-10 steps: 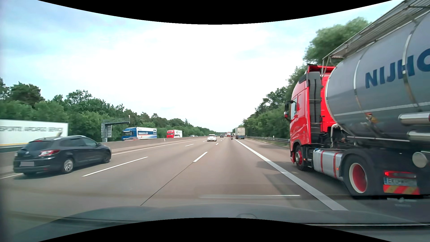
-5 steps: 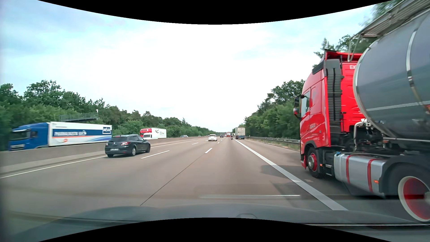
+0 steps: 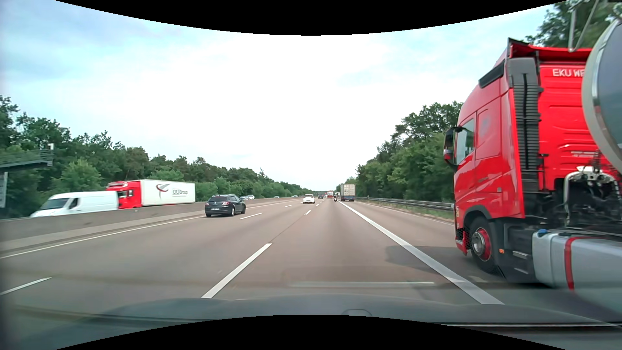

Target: Follow the waypoints while adhering to traffic rules and regulations

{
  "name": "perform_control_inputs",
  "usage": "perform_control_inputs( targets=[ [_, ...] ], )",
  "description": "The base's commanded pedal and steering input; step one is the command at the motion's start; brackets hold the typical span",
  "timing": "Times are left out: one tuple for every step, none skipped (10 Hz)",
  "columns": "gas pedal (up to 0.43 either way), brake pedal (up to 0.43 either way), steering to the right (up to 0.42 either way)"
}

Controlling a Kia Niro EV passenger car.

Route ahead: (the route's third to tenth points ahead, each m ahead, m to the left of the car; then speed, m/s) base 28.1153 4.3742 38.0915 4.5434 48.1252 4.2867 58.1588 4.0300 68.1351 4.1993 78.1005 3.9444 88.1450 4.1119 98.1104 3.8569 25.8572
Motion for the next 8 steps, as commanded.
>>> perform_control_inputs(
  targets=[
    [0.118,0.000,-0.004],
    [0.118,0.000,-0.003],
    [0.118,0.000,-0.003],
    [0.118,0.000,-0.003],
    [0.118,0.000,-0.003],
    [0.118,0.000,-0.003],
    [0.118,0.000,-0.004],
    [0.118,0.000,-0.004]
  ],
)
